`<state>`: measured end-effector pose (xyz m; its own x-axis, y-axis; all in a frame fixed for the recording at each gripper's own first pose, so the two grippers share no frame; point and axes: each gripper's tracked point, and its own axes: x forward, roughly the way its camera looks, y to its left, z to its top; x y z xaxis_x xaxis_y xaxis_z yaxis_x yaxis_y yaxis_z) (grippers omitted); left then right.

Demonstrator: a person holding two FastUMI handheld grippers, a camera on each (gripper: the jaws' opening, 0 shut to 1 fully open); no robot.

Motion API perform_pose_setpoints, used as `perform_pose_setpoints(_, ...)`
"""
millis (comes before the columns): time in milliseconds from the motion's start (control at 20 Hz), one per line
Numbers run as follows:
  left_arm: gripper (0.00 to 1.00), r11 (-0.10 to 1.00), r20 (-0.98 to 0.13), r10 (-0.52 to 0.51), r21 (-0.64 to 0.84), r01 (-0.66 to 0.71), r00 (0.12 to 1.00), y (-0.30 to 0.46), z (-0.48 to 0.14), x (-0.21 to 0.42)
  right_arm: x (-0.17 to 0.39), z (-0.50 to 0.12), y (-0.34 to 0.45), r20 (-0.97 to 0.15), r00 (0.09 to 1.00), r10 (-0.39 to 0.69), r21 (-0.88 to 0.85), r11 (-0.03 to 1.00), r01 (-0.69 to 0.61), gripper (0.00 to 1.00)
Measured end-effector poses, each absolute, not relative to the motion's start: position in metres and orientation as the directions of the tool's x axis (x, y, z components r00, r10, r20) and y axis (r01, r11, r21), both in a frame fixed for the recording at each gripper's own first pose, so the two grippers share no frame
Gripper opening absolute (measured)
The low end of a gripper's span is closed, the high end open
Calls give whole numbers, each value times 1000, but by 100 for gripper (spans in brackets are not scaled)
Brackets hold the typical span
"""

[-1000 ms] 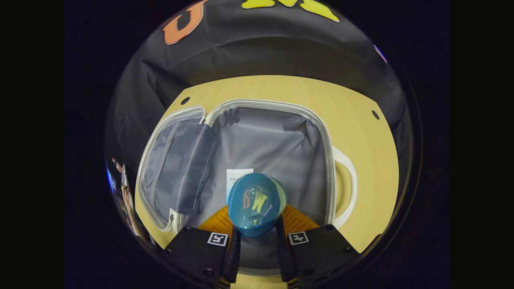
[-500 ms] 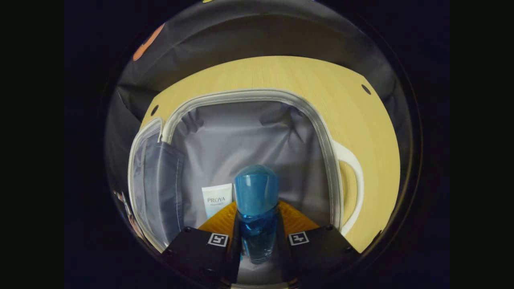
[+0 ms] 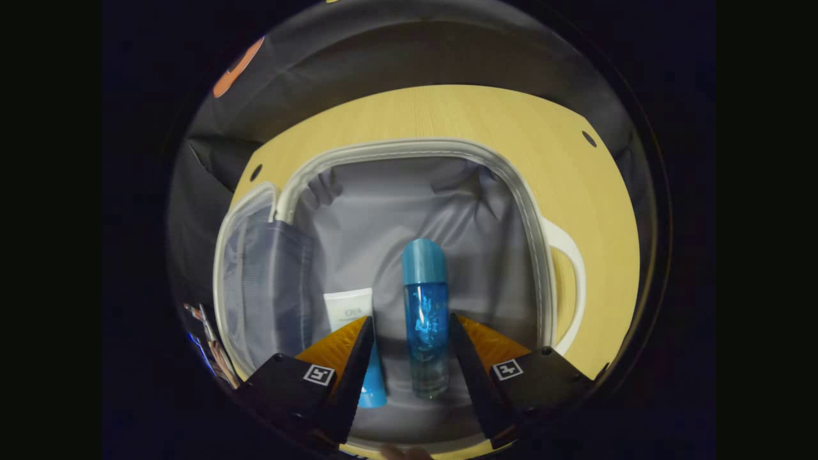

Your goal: First open the suitcase, pack the skin care products into it, and then close the suitcase.

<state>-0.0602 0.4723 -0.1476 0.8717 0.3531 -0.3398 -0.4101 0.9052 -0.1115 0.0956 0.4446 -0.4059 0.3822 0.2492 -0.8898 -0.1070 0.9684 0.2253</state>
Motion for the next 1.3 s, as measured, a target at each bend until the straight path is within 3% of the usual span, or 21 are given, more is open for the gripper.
perform_pose_setpoints(150, 95, 865, -445, 330, -210, -455, 833, 503, -201, -45, 86, -347, 437, -810, 500, 307, 227, 950, -215, 74)
perform_pose_setpoints(400, 98, 752, -539, 152, -480, -451, 828, 524, -266, -13, 52, -235, 385, -611, 687, 393, 145, 909, -391, 78)
perform_pose_setpoints(750, 96, 553, -549, -18, -702, -449, 836, 517, -318, 9, 10, -130, 275, -356, 892, 280, -56, 946, -320, 80)
perform_pose_setpoints(850, 67, 441, -560, -38, -752, -489, 827, 512, -329, 13, 0, -100, 250, -260, 937, 235, -72, 963, -261, 80)
perform_pose_setpoints(900, 69, 385, -546, -38, -781, -492, 837, 511, -326, 16, -4, -90, 239, -223, 953, 207, -70, 971, -227, 77)
perform_pose_setpoints(950, 56, 342, -527, -33, -804, -485, 850, 510, -324, 25, -9, -83, 230, -193, 965, 178, -66, 979, -194, 77)
perform_pose_setpoints(1100, 19, 333, -534, -35, -803, -494, 845, 507, -322, 32, -18, -75, 206, -148, 981, 125, -88, 986, -139, 80)
perform_pose_setpoints(1300, 10, 416, -520, -30, -783, -462, 854, 504, -297, 32, -27, -80, 193, -154, 982, 105, -63, 991, -116, 80)
